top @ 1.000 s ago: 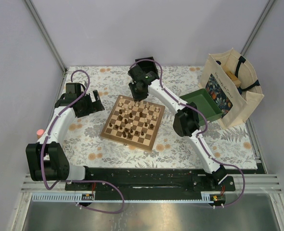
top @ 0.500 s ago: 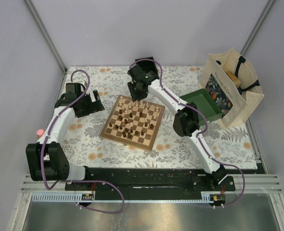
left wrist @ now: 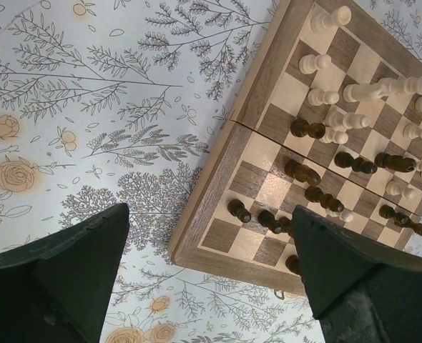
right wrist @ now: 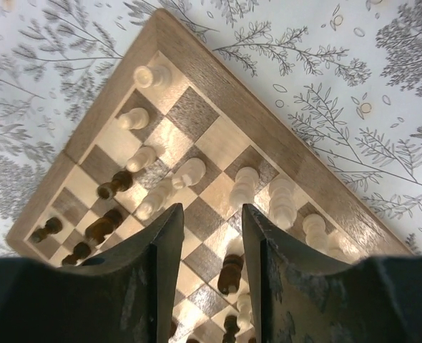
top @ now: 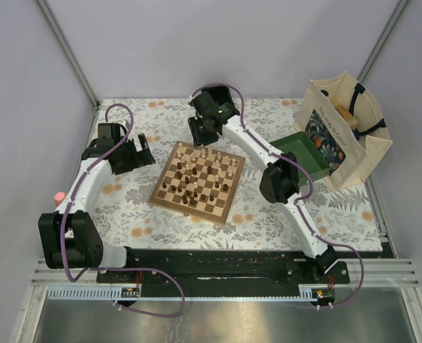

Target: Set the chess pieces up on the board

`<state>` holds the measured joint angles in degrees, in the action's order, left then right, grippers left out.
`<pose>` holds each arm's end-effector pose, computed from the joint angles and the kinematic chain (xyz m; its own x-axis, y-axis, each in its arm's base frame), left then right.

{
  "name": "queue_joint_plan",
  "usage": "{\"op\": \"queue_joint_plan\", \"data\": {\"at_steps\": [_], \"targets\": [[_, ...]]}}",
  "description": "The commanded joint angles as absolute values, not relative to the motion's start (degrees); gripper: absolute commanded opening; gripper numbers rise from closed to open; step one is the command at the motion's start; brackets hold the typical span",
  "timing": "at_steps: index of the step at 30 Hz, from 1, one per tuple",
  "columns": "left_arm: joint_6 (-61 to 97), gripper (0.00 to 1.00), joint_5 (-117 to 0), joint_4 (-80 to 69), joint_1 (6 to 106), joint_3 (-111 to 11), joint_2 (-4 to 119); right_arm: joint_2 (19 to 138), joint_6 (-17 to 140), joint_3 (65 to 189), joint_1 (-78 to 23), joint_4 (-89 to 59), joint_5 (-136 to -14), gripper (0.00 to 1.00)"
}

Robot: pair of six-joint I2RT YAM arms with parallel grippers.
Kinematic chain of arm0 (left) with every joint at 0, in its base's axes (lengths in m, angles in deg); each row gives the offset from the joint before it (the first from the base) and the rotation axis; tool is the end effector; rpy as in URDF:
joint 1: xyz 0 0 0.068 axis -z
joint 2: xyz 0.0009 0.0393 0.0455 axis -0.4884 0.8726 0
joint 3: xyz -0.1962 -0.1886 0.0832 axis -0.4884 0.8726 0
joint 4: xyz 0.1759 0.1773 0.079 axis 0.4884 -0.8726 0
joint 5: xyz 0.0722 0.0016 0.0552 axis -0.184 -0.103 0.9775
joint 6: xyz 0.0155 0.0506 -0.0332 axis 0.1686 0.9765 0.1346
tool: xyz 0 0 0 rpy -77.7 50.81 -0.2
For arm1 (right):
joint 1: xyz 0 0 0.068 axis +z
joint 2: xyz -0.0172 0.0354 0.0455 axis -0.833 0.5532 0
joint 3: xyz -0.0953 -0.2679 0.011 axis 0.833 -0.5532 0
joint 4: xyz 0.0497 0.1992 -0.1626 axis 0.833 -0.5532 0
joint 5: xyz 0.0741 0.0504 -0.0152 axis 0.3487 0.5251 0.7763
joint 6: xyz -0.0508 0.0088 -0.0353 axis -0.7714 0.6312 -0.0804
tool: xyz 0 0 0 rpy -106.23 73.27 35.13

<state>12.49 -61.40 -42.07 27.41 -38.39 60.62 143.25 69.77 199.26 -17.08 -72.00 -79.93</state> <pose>0.2896 0.0001 0.2708 -0.7807 -0.3058 -0.5449 -0.1428 0.9363 -0.3208 0.4319 0.3568 0.2396 -0.7804 -0.3091 -0.5435 -0.4702 0.8631 0.1844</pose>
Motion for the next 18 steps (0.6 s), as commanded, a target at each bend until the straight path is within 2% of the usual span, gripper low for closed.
{"op": "queue_joint_plan", "data": {"at_steps": [1, 7, 10, 12, 15, 18], "targets": [[11.3, 0.99, -62.5, -40.6, 27.7, -39.0, 60.1, 133.1, 69.4, 198.6, -16.9, -69.2, -80.6, 0.48], [7.9, 0.99, -63.9, -40.5, 27.8, -38.4, 61.4, 126.1, 68.7, 192.1, -17.4, -70.3, -84.9, 0.49], [5.5, 0.99, -64.1, -38.9, 27.8, -36.4, 61.9, 119.6, 69.1, 183.5, -18.1, -70.5, -88.1, 0.49], [4.1, 0.99, -64.5, -37.3, 27.9, -34.8, 61.9, 114.0, 70.8, 174.3, -18.8, -69.3, -88.7, 0.49], [3.1, 0.99, -65.8, -34.9, 27.7, -32.7, 62.5, 102.6, 74.3, 153.7, -19.4, -60.4, -86.8, 0.47], [2.3, 0.91, -66.5, -33.3, 27.7, -31.3, 63.1, 92.3, 79.6, 136.3, -20.6, -51.7, -83.9, 0.41]]}}
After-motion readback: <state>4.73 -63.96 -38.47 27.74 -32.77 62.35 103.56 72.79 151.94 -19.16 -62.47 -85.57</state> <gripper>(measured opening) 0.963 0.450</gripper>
